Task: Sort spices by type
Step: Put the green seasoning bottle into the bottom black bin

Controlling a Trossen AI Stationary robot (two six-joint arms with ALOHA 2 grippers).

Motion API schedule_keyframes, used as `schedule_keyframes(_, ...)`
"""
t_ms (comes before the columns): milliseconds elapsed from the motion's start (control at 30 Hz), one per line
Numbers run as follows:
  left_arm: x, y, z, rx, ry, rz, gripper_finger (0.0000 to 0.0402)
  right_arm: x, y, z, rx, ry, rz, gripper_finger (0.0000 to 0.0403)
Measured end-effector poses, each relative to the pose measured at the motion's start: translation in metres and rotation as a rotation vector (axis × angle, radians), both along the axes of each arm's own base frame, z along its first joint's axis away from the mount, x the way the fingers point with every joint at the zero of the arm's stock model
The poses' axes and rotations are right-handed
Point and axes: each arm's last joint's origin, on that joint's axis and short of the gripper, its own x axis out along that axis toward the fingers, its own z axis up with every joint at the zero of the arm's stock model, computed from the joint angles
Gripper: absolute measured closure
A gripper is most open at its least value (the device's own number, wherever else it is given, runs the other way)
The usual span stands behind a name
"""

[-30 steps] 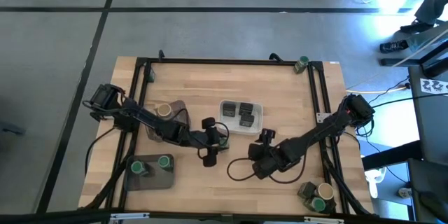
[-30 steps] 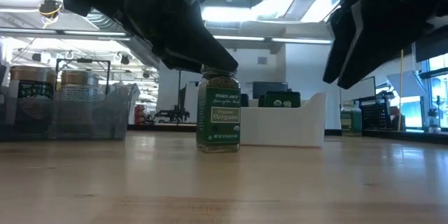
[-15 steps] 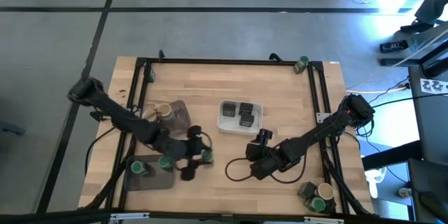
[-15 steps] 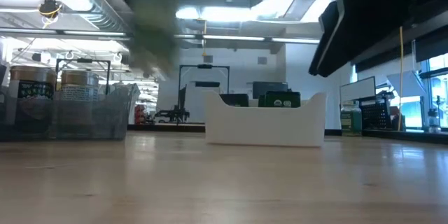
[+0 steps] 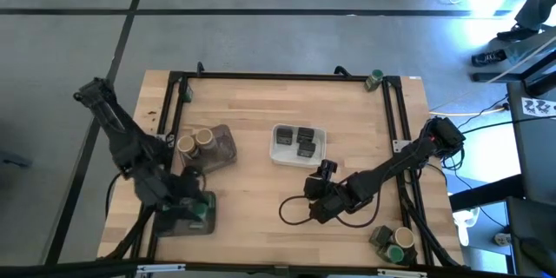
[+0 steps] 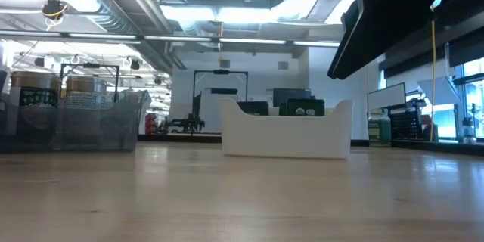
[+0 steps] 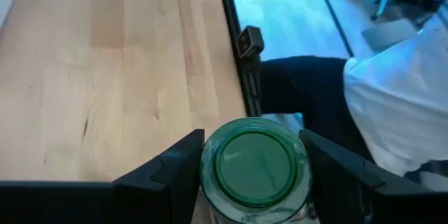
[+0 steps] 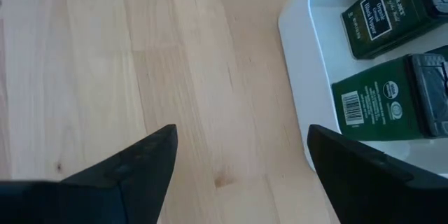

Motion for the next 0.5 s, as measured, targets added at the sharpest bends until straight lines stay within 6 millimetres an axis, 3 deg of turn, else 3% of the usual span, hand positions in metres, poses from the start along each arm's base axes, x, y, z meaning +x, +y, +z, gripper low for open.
schedule_keyframes(167, -0.018, -0.002, -0.005, 0.055, -0.009, 0.029, 0.0191, 0.0, 0.0, 0.0, 0.0, 0.0, 0.0, 0.0084)
schedule_keyframes(500, -0.033, -0.007, -0.038, 0.103, 0.051, 0.074, 0.0191, -0.001, 0.001, -0.001, -0.01, 0.046, 0.08, 0.0084)
